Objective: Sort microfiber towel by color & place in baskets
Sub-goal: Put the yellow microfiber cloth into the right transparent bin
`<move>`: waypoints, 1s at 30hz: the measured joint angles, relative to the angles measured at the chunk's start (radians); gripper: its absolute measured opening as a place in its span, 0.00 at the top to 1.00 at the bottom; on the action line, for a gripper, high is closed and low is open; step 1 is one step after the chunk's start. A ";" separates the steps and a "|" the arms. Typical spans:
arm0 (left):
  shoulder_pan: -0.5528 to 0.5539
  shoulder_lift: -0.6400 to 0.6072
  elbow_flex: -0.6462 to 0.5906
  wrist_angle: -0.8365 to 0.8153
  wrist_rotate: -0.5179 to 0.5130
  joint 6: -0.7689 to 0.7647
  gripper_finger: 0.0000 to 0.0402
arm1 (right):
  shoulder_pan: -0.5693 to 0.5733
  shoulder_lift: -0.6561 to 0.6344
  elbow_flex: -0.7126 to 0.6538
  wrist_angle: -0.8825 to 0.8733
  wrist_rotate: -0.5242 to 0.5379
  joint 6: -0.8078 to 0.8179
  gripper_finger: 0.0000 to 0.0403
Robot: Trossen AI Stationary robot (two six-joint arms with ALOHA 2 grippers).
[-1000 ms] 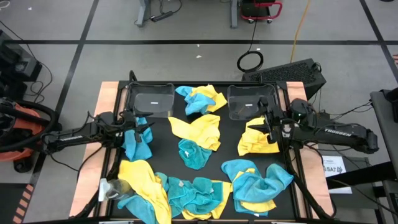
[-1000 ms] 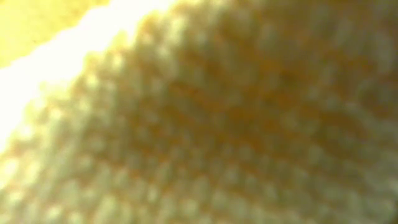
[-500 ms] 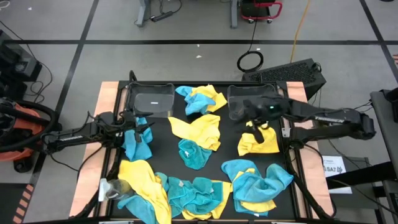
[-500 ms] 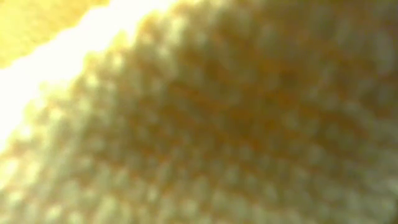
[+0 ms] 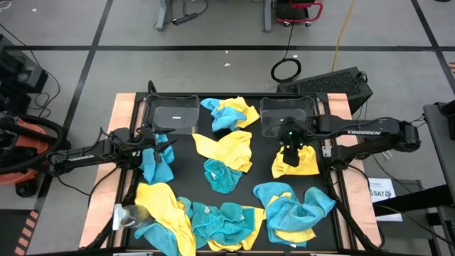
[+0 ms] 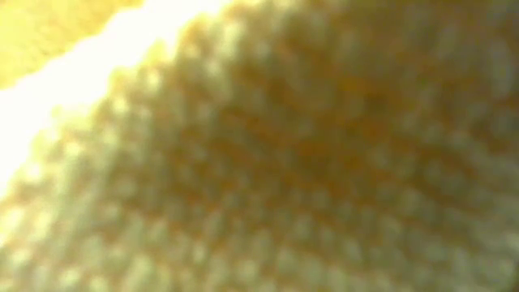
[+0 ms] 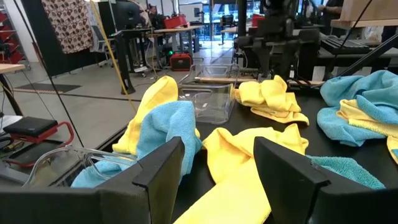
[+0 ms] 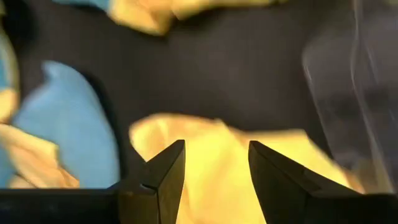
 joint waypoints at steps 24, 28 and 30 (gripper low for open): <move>0.000 0.000 0.000 0.000 0.000 0.000 0.48 | 0.056 0.292 0.000 -0.143 0.087 0.133 0.62; 0.000 0.000 0.000 0.000 0.000 0.000 0.48 | 0.082 0.299 -0.001 -0.141 0.083 0.114 0.75; 0.000 0.000 0.000 0.000 0.000 0.000 0.48 | 0.095 0.296 0.002 -0.140 0.071 0.112 0.85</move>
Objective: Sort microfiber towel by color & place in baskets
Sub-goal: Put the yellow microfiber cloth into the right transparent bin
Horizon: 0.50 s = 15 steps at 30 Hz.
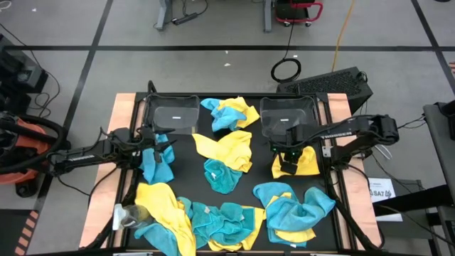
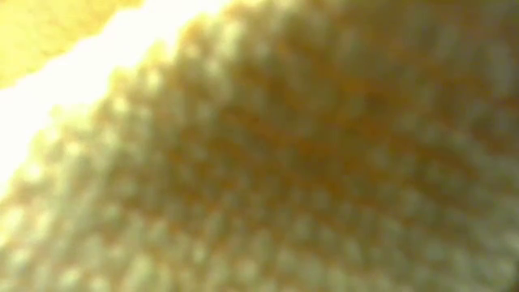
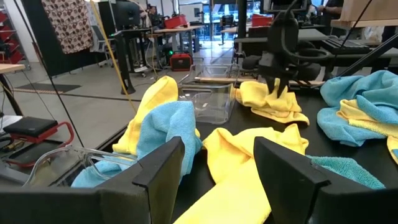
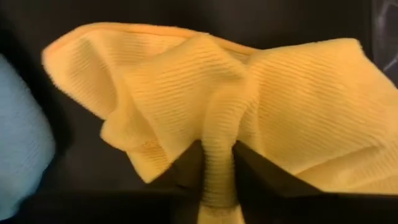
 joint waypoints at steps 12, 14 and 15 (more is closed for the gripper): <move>0.000 0.000 0.000 -0.003 0.000 0.000 0.48 | 0.050 -0.024 0.153 -0.019 -0.010 -0.033 0.99; 0.000 0.000 0.000 -0.003 0.000 0.000 0.48 | 0.054 -0.024 0.191 -0.015 -0.007 -0.045 0.99; 0.000 0.000 0.000 -0.003 0.000 0.000 0.48 | 0.054 -0.024 0.212 -0.017 -0.003 -0.053 0.99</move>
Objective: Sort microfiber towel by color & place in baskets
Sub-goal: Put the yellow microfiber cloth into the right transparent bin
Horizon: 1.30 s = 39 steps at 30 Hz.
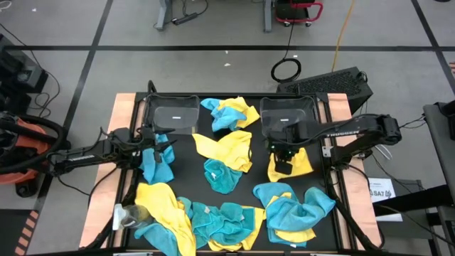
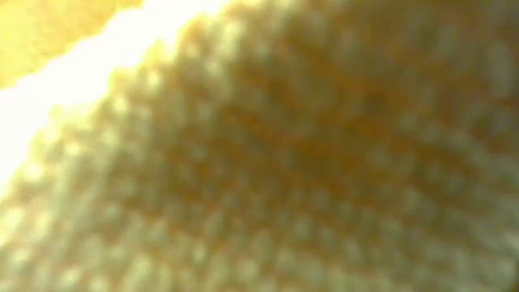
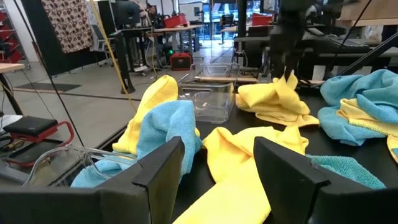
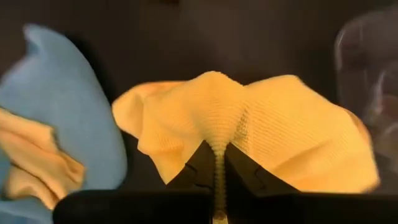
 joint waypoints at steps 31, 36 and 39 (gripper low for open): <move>0.000 0.000 0.000 0.000 0.000 0.000 0.48 | 0.072 -0.132 0.339 -0.067 0.062 -0.137 1.00; 0.000 0.000 0.000 0.000 0.000 0.000 0.48 | 0.087 -0.201 0.387 -0.010 0.153 -0.186 1.00; 0.000 0.000 0.000 -0.001 0.000 0.000 0.48 | 0.087 -0.238 0.394 0.033 0.250 -0.220 1.00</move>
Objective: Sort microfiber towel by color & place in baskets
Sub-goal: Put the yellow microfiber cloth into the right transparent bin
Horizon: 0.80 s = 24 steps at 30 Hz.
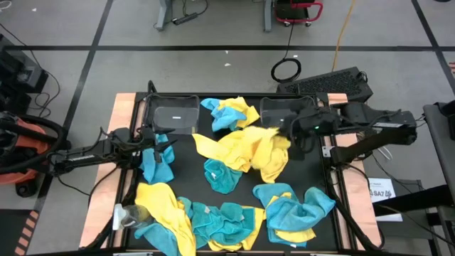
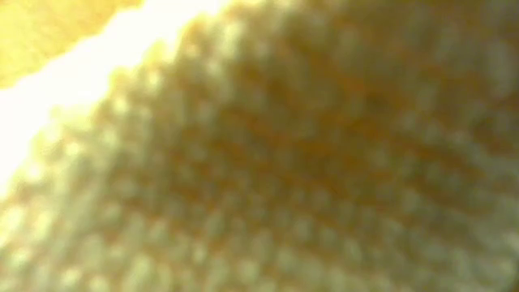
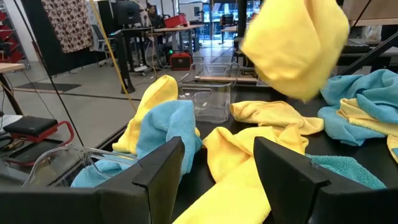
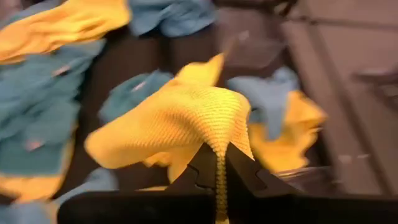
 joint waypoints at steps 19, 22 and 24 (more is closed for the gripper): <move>0.000 0.000 0.000 0.000 0.000 0.000 0.48 | -0.237 0.025 -0.002 -0.216 0.418 0.043 1.00; 0.000 0.000 0.000 0.000 0.000 0.000 0.48 | -0.273 0.054 -0.002 -0.285 0.381 0.074 1.00; 0.000 0.000 0.000 0.000 0.000 0.000 0.48 | -0.289 0.073 -0.009 -0.299 0.351 0.078 1.00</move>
